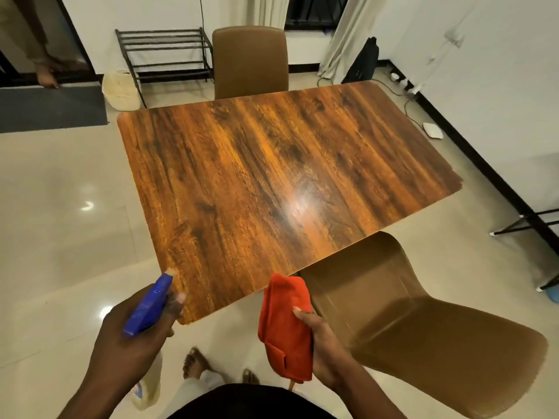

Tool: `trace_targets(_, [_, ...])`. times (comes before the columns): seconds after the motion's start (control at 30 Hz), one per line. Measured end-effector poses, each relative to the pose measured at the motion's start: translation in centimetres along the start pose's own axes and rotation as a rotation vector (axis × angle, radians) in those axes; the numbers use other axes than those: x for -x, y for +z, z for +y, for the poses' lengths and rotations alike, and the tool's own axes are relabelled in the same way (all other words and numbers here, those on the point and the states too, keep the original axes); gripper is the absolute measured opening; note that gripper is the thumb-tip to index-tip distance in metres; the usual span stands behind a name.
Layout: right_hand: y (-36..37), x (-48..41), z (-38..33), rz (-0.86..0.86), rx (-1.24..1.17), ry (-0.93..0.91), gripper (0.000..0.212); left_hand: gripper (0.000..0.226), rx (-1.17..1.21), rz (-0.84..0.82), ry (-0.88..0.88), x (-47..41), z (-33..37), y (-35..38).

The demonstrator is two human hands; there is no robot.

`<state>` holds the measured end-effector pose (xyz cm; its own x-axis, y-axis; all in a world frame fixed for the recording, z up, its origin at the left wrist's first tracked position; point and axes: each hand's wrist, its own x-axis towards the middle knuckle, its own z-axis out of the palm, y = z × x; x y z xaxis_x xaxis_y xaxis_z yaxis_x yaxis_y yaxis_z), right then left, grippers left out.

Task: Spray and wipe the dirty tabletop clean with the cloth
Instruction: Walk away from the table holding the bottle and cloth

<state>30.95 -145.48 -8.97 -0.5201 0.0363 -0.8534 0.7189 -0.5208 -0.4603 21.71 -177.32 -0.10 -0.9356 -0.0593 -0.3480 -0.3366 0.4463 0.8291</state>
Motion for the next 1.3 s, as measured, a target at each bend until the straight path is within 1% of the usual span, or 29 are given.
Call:
trace_targets(0.07, [-0.7,0.6,-0.8,0.016,0.015,-0.052,0.093,0.043,0.066,0.056,-0.003,0.9,0.2,0.1])
trace_targets(0.13, [-0.8,1.2,-1.6,-0.005,0.040,-0.097,0.090,0.037,0.125,0.116,-0.001,2.0,0.3,0.2])
trace_targets(0.27, [0.3,1.5,-2.8,-0.071,0.091,-0.145,0.073,0.024,0.241,0.210,-0.010,3.8,0.1,-0.3])
trace_targets(0.33, [1.7,1.5,-3.0,-0.128,0.126,-0.131,0.064,0.026,0.281,0.267,0.002,4.8,-0.2,-0.9])
trace_targets(0.4, [3.5,1.4,-3.0,-0.169,0.155,-0.110,0.061,0.027,0.323,0.320,0.031,5.7,-0.7,-1.8])
trace_targets(0.5, [7.2,1.0,-2.5,-0.247,0.202,-0.076,0.061,0.024,0.324,0.393,0.037,6.7,-1.8,-4.0])
trace_targets(0.6, [11.9,0.0,-1.7,-0.318,0.224,-0.047,0.063,0.028,0.331,0.478,0.004,6.5,-3.6,-6.8])
trace_targets(0.67, [15.6,-1.0,-1.0,-0.339,0.240,-0.030,0.062,0.034,0.339,0.522,-0.018,5.6,-4.8,-9.1])
trace_targets(0.73, [19.0,-2.1,-0.4,-0.332,0.257,-0.024,0.059,0.034,0.335,0.546,-0.037,4.5,-6.1,-11.3])
trace_targets(0.87, [26.9,-3.8,0.9,-0.329,0.284,-0.033,0.061,0.026,0.321,0.543,-0.021,1.3,-9.3,-17.4])
trace_targets(1.0, [33.8,-5.2,1.3,-0.318,0.262,-0.032,0.059,0.033,0.295,0.477,0.049,-2.4,-11.6,-22.8])
trace_targets(1.13, [39.3,-7.1,0.7,-0.303,0.211,-0.037,0.057,0.029,0.244,0.371,0.075,-6.7,-12.5,-27.6])
trace_targets(1.3, [44.8,-10.9,-1.5,-0.284,0.146,-0.064,0.057,0.028,0.234,0.299,0.125,-14.0,-11.8,-31.9])
